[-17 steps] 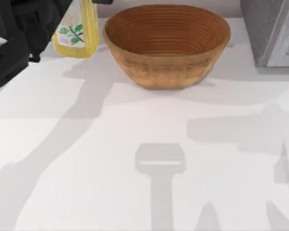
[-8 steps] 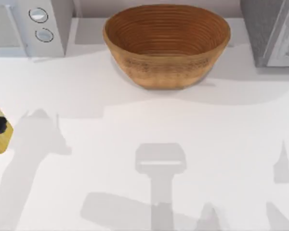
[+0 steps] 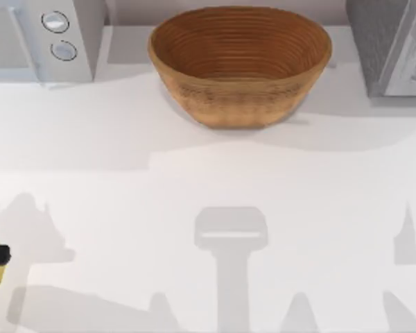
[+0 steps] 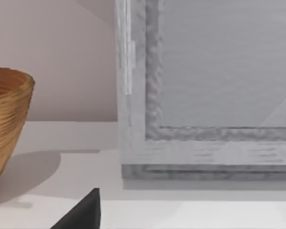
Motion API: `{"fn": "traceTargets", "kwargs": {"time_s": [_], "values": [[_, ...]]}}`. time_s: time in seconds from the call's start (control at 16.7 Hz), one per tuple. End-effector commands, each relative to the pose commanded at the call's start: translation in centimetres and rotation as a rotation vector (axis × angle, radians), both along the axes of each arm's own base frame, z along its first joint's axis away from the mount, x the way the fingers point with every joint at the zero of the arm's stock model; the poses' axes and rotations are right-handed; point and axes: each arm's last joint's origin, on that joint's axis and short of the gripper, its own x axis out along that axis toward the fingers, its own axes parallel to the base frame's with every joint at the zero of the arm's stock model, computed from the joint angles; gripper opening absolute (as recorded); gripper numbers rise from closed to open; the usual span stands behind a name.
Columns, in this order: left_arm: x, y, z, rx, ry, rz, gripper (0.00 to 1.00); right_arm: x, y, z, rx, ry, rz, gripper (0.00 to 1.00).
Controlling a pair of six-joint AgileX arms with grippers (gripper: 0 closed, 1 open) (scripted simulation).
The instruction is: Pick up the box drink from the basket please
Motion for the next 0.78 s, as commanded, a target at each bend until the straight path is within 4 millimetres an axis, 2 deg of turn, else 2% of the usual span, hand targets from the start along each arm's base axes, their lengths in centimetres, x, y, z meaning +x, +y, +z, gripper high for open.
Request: {"fn": "traceTargets", "kwargs": {"time_s": [0.36,0.54,0.78], "values": [[0.0,0.0,0.0,0.002,0.002,-0.001,0.00,0.0,0.0,0.0,0.000,0.000,0.000,1.00],[0.3,-0.5,0.9,0.002,-0.019,0.003,0.00,0.0,0.0,0.0,0.000,0.000,0.000,1.00],[1.5,-1.0,1.2,0.001,0.024,0.140,0.00,0.0,0.0,0.0,0.000,0.000,0.000,1.00]]}}
